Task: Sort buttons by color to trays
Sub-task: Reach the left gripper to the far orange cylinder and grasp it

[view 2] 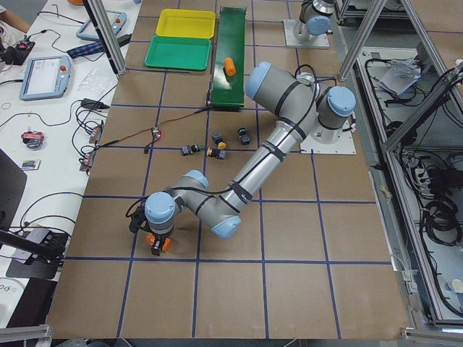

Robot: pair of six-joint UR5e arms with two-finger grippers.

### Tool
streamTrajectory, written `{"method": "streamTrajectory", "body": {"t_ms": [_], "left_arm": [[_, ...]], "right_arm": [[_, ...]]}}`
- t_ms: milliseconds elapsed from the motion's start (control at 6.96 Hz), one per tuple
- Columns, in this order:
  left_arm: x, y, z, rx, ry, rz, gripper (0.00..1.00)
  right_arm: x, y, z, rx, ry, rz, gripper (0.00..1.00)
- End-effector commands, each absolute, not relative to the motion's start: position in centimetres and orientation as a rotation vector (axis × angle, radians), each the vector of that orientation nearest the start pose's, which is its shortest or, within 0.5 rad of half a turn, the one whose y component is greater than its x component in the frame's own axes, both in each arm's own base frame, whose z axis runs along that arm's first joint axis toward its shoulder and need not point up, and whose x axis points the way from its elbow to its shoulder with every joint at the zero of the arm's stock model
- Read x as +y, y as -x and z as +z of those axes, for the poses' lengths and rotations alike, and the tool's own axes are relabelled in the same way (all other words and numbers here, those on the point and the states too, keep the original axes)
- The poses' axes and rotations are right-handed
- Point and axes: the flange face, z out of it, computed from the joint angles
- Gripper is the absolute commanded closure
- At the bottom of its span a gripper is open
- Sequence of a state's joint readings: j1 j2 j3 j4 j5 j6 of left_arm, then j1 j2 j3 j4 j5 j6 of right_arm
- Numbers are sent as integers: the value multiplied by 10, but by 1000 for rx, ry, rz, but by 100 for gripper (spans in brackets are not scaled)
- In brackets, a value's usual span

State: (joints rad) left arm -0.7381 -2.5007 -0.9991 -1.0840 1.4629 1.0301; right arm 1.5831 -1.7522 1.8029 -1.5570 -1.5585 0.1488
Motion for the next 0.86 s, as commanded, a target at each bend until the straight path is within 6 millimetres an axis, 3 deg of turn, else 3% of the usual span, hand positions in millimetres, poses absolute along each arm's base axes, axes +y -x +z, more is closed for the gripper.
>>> {"method": "streamTrajectory", "body": {"t_ms": [0,144,287,575,719], "left_arm": [[-664,-504,185,3074,-337,-247,13],[-664,-502,185,3079,-332,-240,51],[-662,-500,183,3085,-332,-227,70],[-660,-496,195,3066,-328,-165,93],[-654,-485,229,3129,-340,-66,96]], "right_arm": [[-406,-140,456,3125,-214,100,0],[-406,-139,456,3127,-214,100,0],[-406,-140,456,3126,-214,100,0],[-406,-140,456,3126,-214,100,0],[-406,-139,455,3127,-214,104,0]]}}
